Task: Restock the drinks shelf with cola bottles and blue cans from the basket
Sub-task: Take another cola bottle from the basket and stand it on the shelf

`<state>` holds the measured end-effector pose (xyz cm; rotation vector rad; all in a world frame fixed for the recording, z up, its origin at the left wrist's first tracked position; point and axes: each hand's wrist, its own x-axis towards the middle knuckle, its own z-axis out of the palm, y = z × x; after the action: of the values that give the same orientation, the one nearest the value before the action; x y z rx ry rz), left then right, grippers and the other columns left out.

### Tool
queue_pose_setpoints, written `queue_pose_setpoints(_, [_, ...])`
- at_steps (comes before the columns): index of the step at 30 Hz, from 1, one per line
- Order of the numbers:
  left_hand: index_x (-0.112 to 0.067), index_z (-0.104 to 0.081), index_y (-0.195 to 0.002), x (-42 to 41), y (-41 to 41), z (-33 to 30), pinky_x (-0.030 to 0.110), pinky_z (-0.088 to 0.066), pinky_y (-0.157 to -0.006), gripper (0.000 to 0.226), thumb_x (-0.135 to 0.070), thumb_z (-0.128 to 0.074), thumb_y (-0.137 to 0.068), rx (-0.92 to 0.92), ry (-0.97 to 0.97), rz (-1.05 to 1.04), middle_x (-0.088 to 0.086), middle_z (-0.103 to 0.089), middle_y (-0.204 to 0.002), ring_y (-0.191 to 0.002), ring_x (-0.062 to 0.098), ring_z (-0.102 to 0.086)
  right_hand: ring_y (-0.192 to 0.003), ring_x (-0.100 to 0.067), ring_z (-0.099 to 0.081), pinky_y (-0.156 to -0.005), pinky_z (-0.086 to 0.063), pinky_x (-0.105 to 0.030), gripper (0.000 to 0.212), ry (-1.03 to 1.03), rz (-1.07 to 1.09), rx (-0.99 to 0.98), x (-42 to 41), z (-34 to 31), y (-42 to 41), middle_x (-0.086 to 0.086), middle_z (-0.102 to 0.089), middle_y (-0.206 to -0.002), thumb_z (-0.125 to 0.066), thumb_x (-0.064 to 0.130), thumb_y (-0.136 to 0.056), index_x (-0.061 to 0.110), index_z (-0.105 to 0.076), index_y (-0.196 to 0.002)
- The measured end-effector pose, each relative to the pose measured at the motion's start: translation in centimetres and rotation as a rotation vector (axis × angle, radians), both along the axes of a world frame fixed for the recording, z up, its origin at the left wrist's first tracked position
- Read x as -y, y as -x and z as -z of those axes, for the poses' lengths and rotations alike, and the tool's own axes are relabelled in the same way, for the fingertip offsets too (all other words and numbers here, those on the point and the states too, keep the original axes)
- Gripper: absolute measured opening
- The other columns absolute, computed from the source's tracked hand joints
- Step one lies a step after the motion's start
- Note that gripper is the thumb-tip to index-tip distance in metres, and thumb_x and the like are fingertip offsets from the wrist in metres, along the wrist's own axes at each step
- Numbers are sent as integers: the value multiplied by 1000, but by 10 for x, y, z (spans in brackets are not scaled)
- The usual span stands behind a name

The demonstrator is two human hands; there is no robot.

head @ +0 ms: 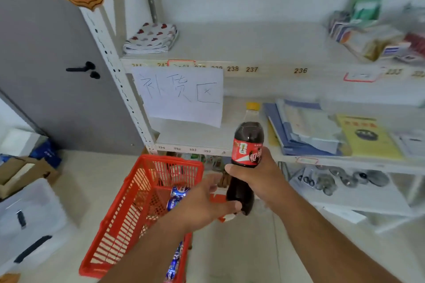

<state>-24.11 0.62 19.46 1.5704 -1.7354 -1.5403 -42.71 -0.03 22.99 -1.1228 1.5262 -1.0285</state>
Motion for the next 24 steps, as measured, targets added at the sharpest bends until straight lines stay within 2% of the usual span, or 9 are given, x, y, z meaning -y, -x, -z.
queue_pose_setpoints(3, [-49,-45,-136,-4,34,-6,32,-43,-111,80,-53,-90,-71,-1,52,87,-29,-51,-135,-136,2,-46,-91,-8,-74,-89,-60,-37,52,9,60,23,-19,-3,33,12,-77,-97,-93,37,-69,39,-63,-112])
queue_pose_setpoints(5, [-45,-47,-139,-8,56,-13,29,-43,-108,83,-56,-89,-68,-8,82,160,-24,-51,-142,-135,0,-47,-97,-11,-74,-92,-59,-38,58,31,131,46,-34,-5,53,11,-76,-101,-93,40,-68,38,-62,-116])
queue_pose_setpoints(7, [-36,-41,-153,-14,77,-21,29,-43,-109,107,-65,-87,-61,-5,113,237,-18,-50,-151,-137,3,-47,-100,-11,-72,-90,-58,-35,62,54,218,35,-50,-10,69,10,-75,-106,-92,37,-71,36,-58,-123])
queue_pose_setpoints(8, [-35,-37,-156,-18,87,-25,29,-43,-109,112,-66,-87,-60,-6,130,273,-18,-49,-152,-137,3,-47,-100,-10,-72,-89,-57,-34,62,58,258,23,-58,-13,76,11,-74,-107,-91,37,-73,37,-57,-125])
queue_pose_setpoints(10, [-34,-33,-158,-25,103,-33,27,-41,-108,109,-61,-88,-67,-25,151,345,-21,-46,-148,-135,2,-46,-100,-11,-72,-93,-57,-37,58,57,307,27,-77,-19,88,10,-74,-108,-89,36,-76,37,-57,-124])
queue_pose_setpoints(14, [-37,-33,-156,-38,127,-47,28,-39,-108,98,-53,-87,-77,-56,183,490,-18,-45,-142,-132,2,-43,-100,-17,-76,-100,-58,-47,42,48,343,49,-121,-36,101,2,-79,-103,-86,29,-80,29,-69,-119])
queue_pose_setpoints(18, [-36,-35,-156,-58,147,-48,28,-38,-104,94,-52,-86,-78,-92,183,610,-12,-46,-153,-137,8,-45,-91,-13,-77,-91,-61,-39,28,93,518,-47,-168,-50,100,2,-80,-96,-87,21,-82,26,-75,-107])
queue_pose_setpoints(22, [-32,-34,-157,-90,168,-44,27,-36,-105,98,-51,-87,-78,-136,144,746,-9,-40,-161,-146,10,-40,-85,-10,-77,-79,-60,-27,33,111,667,-142,-218,-58,105,4,-80,-93,-90,21,-79,21,-74,-108])
queue_pose_setpoints(24, [-31,-33,-158,-110,183,-43,26,-36,-105,102,-55,-88,-75,-148,133,807,-10,-38,-163,-147,8,-38,-83,-8,-77,-78,-61,-26,35,107,727,-195,-247,-62,110,6,-79,-91,-92,24,-77,22,-73,-106])
